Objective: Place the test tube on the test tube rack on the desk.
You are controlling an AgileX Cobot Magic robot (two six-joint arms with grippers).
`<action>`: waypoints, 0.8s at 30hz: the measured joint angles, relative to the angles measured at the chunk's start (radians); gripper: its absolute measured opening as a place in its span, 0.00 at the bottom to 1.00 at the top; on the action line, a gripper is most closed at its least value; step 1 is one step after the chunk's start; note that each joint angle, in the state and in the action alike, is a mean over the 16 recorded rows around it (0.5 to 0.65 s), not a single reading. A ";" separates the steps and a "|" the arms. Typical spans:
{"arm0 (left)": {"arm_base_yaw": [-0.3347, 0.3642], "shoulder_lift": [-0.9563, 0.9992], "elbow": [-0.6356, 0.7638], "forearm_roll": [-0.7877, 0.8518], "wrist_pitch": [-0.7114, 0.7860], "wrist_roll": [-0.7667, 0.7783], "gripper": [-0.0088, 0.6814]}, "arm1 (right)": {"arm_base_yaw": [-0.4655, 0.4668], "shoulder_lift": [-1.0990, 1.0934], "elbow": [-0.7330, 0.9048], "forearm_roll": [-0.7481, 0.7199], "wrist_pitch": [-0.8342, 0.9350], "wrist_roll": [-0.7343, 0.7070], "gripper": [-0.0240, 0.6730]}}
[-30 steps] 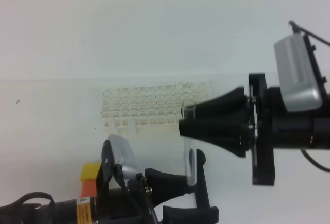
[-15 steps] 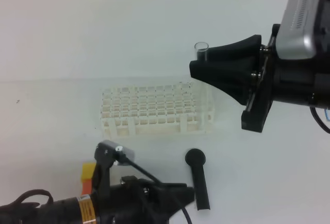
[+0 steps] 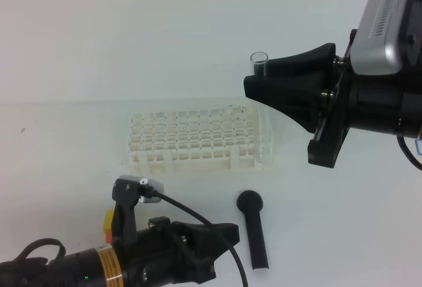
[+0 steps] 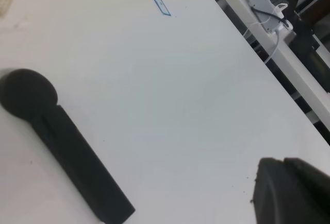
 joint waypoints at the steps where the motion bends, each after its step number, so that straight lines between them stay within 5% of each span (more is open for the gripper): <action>1: 0.000 0.000 0.000 0.000 0.000 0.000 0.02 | 0.000 0.000 0.000 0.000 0.000 -0.001 0.22; 24: 0.000 -0.002 0.000 -0.001 0.006 0.010 0.02 | 0.000 0.000 0.000 0.000 0.000 -0.013 0.22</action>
